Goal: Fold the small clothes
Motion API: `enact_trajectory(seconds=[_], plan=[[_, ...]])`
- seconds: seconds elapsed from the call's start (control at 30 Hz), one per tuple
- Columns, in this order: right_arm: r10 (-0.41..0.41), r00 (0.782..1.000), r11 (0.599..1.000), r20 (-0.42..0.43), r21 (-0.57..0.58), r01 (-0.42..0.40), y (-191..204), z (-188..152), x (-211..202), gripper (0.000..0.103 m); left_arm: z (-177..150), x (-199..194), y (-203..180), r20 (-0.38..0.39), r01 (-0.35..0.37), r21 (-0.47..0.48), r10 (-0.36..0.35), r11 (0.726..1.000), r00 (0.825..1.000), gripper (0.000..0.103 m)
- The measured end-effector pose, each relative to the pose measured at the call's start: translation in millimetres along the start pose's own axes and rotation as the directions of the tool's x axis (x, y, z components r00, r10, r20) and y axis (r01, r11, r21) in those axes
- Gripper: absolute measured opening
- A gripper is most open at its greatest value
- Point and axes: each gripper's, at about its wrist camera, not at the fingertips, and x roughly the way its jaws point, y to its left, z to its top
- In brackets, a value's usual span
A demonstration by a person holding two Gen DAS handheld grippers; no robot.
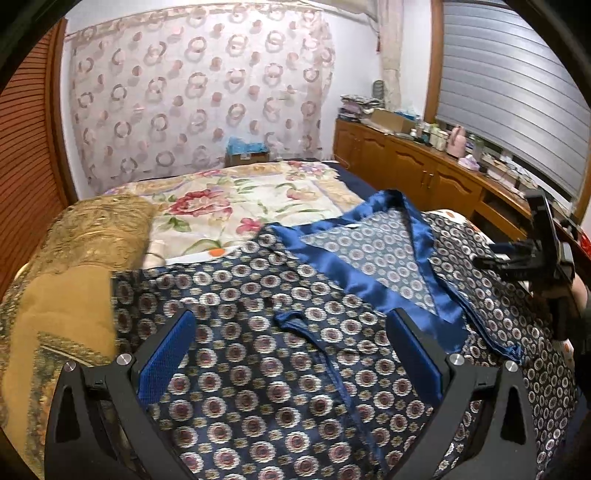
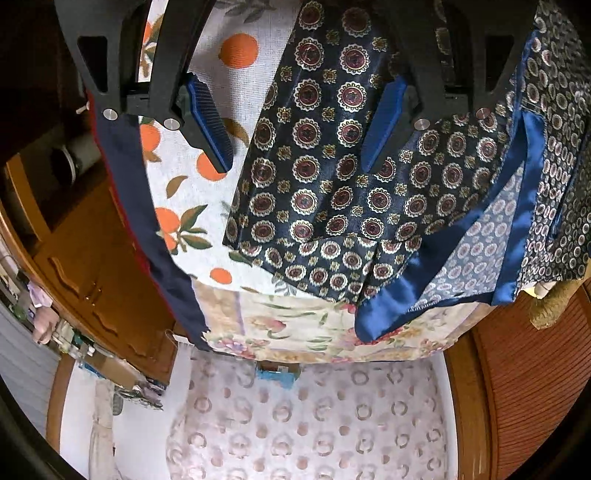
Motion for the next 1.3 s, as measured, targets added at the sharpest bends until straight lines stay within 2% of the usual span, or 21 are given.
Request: enact_trajectory(seconds=[0.2, 0.27, 0.37, 0.5, 0.57, 0.63, 0.7, 0.9, 0.93, 0.97, 1.03, 1.13, 1.3], plan=[[0.021, 1.0, 1.0, 0.008, -0.002, -0.021, 2, 1, 4, 0.074, 6, -15, 21, -0.009, -0.118, -0.017, 0.118, 0.993, 0.993, 0.103], [0.026, 1.0, 1.0, 0.005, -0.007, -0.026, 1, 1, 2, 0.074, 7, -19, 30, -0.014, -0.137, -0.033, 0.137, 0.99, 0.991, 0.103], [0.029, 1.0, 1.0, 0.005, -0.005, -0.029, 1, 0, -2, 0.075, 8, -20, 40, -0.047, -0.178, -0.022, 0.177, 0.984, 0.983, 0.095], [0.03, 1.0, 1.0, 0.005, -0.002, -0.03, -1, -1, -5, 0.076, 14, -15, 52, -0.089, -0.208, 0.003, 0.207, 0.978, 0.974, 0.076], [0.03, 1.0, 1.0, 0.005, -0.002, -0.03, -1, -1, -6, 0.076, 18, -8, 58, -0.115, -0.212, 0.015, 0.212, 0.977, 0.97, 0.063], [0.029, 1.0, 1.0, 0.005, -0.002, -0.029, -1, -1, -6, 0.076, 21, -1, 62, -0.145, -0.218, 0.025, 0.22, 0.976, 0.965, 0.046], [0.029, 1.0, 1.0, 0.005, -0.002, -0.029, 0, -1, -5, 0.076, 23, 8, 64, -0.172, -0.218, 0.036, 0.221, 0.975, 0.96, 0.04], [0.029, 1.0, 1.0, 0.005, -0.002, -0.029, 0, -1, -5, 0.077, 25, 22, 68, -0.22, -0.241, 0.072, 0.251, 0.968, 0.943, 0.039], [0.029, 1.0, 1.0, 0.005, -0.002, -0.029, 0, -1, -5, 0.077, 25, 24, 69, -0.226, -0.242, 0.076, 0.253, 0.967, 0.941, 0.035], [0.029, 1.0, 1.0, 0.005, -0.002, -0.029, 0, -1, -5, 0.077, 27, 26, 69, -0.225, -0.243, 0.083, 0.256, 0.966, 0.94, 0.029], [0.029, 1.0, 1.0, 0.006, -0.001, -0.029, 0, -2, -5, 0.077, 27, 28, 69, -0.23, -0.246, 0.095, 0.262, 0.965, 0.937, 0.004], [0.029, 1.0, 1.0, 0.006, -0.002, -0.029, 0, -1, -5, 0.077, 28, 22, 68, -0.203, -0.222, 0.087, 0.235, 0.971, 0.951, 0.003], [0.029, 1.0, 1.0, 0.006, -0.001, -0.029, 0, -2, -5, 0.077, 38, -15, 58, -0.089, -0.182, 0.032, 0.184, 0.983, 0.979, 0.002]])
